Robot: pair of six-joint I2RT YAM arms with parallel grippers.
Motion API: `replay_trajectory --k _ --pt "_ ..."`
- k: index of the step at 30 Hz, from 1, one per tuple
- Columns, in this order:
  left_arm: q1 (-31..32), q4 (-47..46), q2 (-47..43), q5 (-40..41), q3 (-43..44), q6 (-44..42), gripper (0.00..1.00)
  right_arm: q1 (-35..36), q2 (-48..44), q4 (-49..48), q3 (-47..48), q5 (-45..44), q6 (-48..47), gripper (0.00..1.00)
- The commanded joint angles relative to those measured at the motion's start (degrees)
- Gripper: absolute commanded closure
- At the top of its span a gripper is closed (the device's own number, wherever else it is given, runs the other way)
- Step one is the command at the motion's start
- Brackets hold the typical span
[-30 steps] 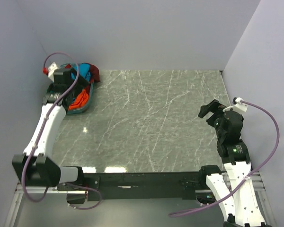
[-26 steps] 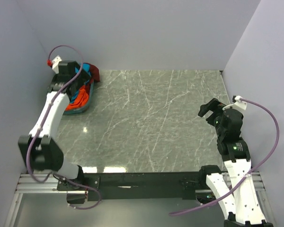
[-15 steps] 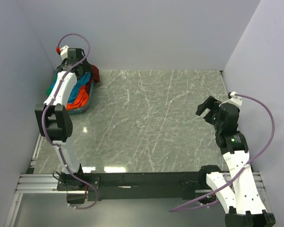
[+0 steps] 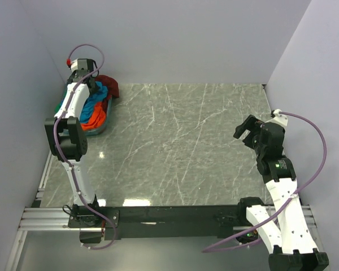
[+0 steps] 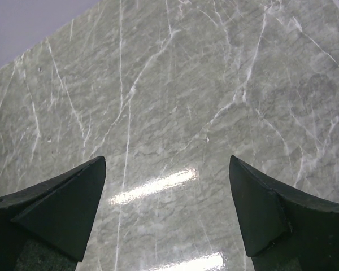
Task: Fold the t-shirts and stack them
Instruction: Grab the tshirt from the pile, then move the tshirt to the center of the board
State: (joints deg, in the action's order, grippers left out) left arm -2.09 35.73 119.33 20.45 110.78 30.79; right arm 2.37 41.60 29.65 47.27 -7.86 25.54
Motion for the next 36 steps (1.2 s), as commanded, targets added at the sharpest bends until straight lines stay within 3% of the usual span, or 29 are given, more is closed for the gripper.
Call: replay_trajectory --k 1,10,18,25,36 --pt "-0.5 0.5 -0.7 0.1 2.8 -1.8 0.99 0.1 0.1 -1.0 1.6 0.7 -1.1 0.05" --pt "-0.5 -1.9 -8.6 -0.6 0.8 -2.5 1.0 0.0 0.4 -0.3 2.6 1.3 -1.4 0.07" --pt "-0.5 -4.4 -21.2 -0.2 1.8 -4.2 1.0 0.1 -2.4 -0.8 2.1 0.7 -1.2 0.09" --pt "0.3 -9.6 -32.7 -9.5 -1.1 -3.9 1.0 0.1 -6.1 -2.3 1.5 0.5 -1.1 0.09" --pt "16.9 -13.6 -41.9 -18.8 1.0 -7.3 1.0 0.0 -8.4 -1.3 2.2 -1.3 -0.8 0.09"
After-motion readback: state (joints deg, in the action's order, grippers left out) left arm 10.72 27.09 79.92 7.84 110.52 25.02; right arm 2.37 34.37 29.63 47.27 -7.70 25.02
